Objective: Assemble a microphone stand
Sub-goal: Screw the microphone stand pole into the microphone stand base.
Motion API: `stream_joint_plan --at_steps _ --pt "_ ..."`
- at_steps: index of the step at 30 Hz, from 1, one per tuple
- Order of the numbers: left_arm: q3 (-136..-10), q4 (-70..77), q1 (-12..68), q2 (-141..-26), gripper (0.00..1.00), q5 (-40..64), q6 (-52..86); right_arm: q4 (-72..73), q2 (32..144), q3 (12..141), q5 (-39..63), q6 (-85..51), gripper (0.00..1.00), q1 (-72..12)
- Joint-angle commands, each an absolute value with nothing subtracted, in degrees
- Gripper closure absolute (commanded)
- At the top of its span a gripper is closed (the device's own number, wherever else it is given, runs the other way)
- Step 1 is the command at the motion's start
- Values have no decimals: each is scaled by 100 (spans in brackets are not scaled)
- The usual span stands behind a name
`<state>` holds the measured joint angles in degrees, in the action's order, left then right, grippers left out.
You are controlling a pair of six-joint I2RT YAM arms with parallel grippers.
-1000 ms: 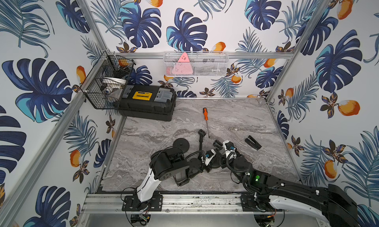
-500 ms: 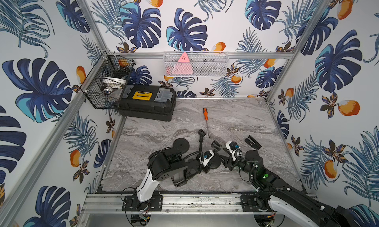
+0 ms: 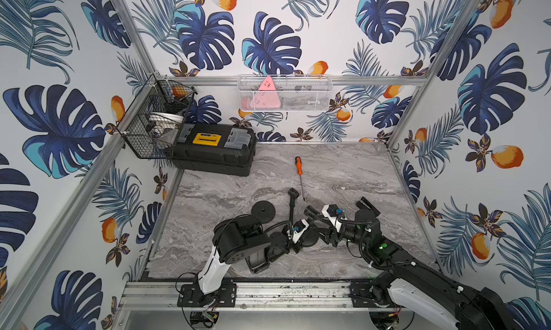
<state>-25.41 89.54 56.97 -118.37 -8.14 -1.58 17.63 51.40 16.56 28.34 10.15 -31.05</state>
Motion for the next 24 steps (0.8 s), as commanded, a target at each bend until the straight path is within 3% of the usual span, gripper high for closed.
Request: stream_joint_plan --at_steps 1,14,18,24 --pt "-2496 8842 5684 -11820 79 -854 -203 2149 5277 1691 3072 1116 47 -3070" --pt "-2549 8842 5687 -11883 79 -800 -196 2332 6125 2144 3810 1679 52 -2892" --pt "-2558 8842 5684 -11906 79 -795 -193 2415 6262 2207 3841 1749 65 -2878" --pt "-2584 8842 5686 -11949 79 -782 -177 2493 6290 2179 3854 1810 74 -2883"
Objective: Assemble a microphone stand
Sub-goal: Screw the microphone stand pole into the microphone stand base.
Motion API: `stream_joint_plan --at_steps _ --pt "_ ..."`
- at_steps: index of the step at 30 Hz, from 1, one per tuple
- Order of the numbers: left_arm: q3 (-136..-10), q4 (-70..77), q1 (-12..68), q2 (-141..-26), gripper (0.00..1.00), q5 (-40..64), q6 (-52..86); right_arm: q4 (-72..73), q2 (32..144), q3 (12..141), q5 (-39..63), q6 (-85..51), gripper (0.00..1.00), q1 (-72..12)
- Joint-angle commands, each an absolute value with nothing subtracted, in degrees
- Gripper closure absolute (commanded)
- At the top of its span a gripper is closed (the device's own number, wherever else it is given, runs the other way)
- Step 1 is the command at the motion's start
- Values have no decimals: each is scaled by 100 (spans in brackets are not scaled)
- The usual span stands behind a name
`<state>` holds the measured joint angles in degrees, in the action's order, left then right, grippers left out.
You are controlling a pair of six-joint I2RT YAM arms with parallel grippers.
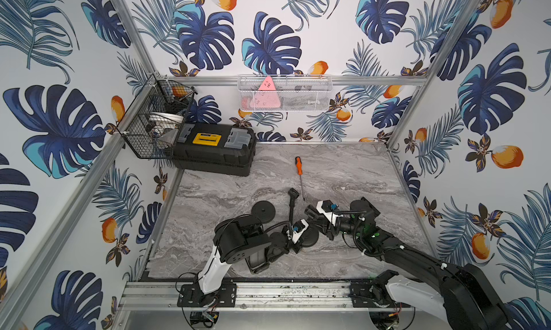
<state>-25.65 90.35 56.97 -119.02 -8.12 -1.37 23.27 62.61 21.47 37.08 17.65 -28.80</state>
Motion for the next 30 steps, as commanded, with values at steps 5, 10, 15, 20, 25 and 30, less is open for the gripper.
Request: stream_joint_plan --at_steps 5,10,15,20,25,30 --pt "-2584 8842 5687 -11961 78 -799 -173 2548 6347 2165 3940 1802 90 -2883" --pt "-2562 8844 5687 -11900 65 -879 -152 2688 6402 2052 4069 1676 100 -2883" --pt "-2492 8842 5686 -11789 52 -965 -82 3047 6128 1693 3550 1328 100 -2972" --pt "-2388 8846 5687 -11629 47 -976 -38 2617 5720 1611 2595 1295 100 -3308" --pt "-2355 8842 5687 -11540 48 -923 -36 2163 5594 1751 1367 1288 100 -4012" --pt "-2314 8842 5687 -11505 51 -896 -9 2255 5633 1700 79 839 100 -4608"
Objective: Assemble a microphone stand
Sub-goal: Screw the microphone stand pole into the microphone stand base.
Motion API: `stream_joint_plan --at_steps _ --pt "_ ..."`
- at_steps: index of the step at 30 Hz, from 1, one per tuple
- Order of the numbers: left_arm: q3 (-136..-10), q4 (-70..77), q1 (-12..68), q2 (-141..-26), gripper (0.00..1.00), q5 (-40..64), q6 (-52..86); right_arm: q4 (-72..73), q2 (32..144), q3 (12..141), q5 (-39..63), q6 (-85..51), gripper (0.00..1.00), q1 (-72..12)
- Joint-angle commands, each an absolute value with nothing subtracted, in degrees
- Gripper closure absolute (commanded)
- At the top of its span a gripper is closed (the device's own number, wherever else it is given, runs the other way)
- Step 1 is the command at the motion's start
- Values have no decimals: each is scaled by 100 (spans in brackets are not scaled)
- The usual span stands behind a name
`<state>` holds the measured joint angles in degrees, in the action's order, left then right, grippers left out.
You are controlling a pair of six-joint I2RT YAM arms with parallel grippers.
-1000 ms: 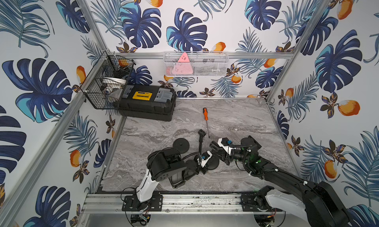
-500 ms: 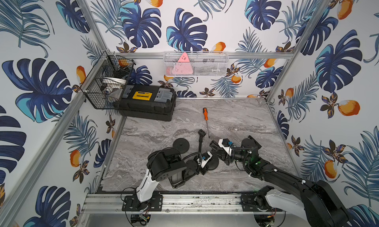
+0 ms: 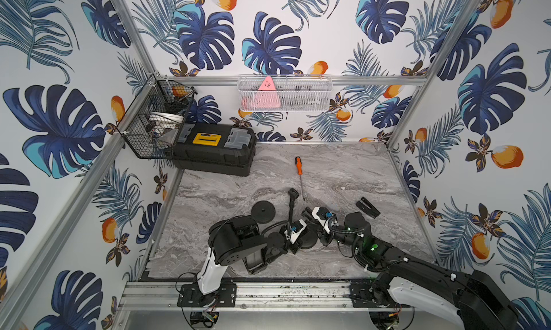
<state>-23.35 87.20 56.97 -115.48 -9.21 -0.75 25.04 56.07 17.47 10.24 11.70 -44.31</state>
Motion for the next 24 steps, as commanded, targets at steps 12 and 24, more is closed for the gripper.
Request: stream_joint_plan --at_steps 12,24 --pt "-2345 8842 5686 -11540 54 -889 -52 2050 5737 1845 -2643 -398 100 -5738" --pt "-2449 8842 5687 -11581 58 -861 -70 2031 6473 2083 -4366 -1164 100 -6657"
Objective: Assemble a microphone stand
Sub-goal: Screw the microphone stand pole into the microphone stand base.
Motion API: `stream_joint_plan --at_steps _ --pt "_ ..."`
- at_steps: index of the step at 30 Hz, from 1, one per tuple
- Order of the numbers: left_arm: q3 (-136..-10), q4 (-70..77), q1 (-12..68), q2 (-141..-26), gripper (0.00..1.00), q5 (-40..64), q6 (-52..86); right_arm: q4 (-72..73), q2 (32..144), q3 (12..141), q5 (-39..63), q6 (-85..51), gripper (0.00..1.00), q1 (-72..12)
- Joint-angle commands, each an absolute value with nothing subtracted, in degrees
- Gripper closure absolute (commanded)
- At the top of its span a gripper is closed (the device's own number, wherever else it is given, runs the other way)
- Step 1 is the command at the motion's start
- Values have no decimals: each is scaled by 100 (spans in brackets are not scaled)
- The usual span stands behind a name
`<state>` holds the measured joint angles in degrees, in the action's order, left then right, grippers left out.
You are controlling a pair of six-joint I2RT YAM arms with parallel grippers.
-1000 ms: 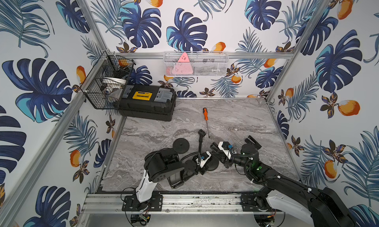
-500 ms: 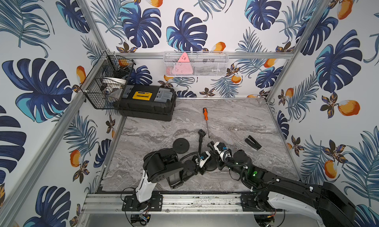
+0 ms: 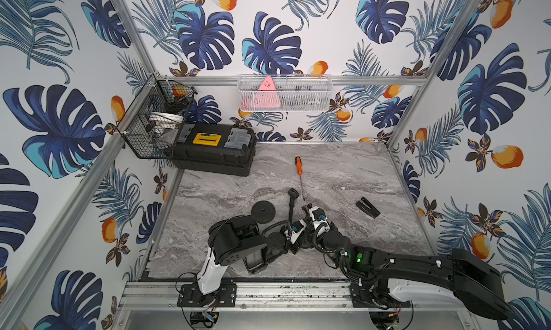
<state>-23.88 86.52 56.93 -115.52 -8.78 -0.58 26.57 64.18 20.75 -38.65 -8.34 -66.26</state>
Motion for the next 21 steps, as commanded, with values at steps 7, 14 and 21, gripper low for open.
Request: stream_joint_plan --at_steps 7,14,21 --pt "-2679 8842 5687 -11689 70 -738 -70 2188 6558 2097 -4255 -1127 100 -6706" --pt "-2665 8842 5687 -11706 78 -823 -106 2117 6427 2088 -4109 -1155 97 -6702" --pt "-2643 8842 5686 -11844 78 -856 -89 2008 6024 1984 -3929 -980 26 -6662"
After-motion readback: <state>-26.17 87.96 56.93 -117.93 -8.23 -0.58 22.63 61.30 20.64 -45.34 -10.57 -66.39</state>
